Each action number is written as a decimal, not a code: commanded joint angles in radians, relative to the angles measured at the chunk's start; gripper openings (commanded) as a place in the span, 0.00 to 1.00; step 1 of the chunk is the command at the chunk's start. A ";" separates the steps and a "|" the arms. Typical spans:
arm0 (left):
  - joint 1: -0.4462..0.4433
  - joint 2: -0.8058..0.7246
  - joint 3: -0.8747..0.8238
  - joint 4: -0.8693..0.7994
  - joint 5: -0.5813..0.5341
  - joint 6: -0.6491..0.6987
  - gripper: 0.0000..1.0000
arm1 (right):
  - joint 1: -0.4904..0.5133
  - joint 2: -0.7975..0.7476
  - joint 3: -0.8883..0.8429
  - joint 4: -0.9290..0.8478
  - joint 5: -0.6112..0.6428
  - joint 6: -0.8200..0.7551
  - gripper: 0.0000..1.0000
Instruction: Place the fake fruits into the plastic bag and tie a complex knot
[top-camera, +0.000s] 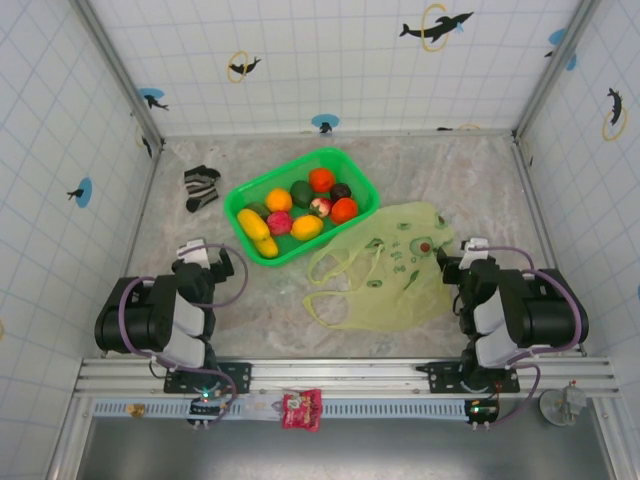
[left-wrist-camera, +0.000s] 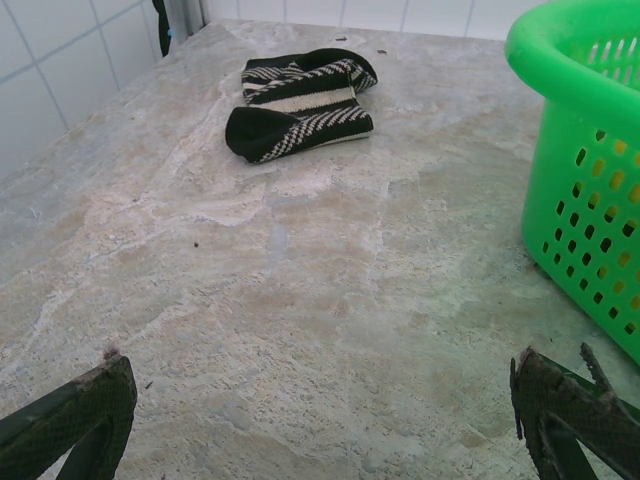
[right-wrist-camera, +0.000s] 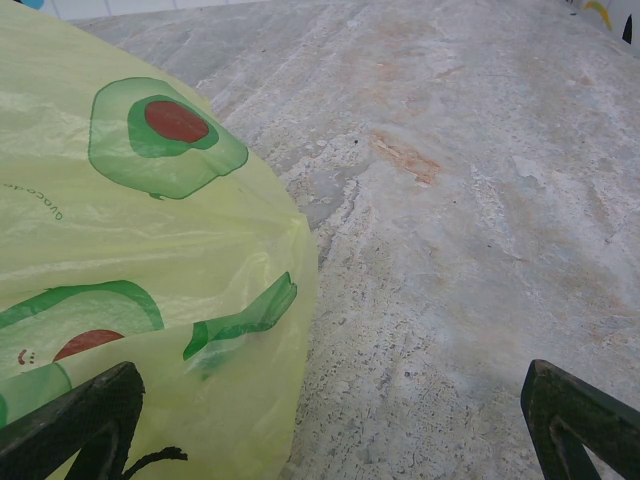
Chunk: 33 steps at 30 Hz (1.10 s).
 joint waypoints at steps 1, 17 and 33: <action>0.007 -0.007 -0.002 0.008 0.007 -0.007 0.98 | -0.008 -0.004 0.009 0.010 -0.010 0.000 1.00; 0.044 -0.318 0.079 -0.275 0.115 0.020 0.98 | -0.021 -0.435 0.187 -0.464 0.060 -0.014 1.00; -0.567 -0.790 0.599 -1.085 0.094 -0.060 0.98 | 0.738 -0.639 0.845 -1.260 0.375 0.084 1.00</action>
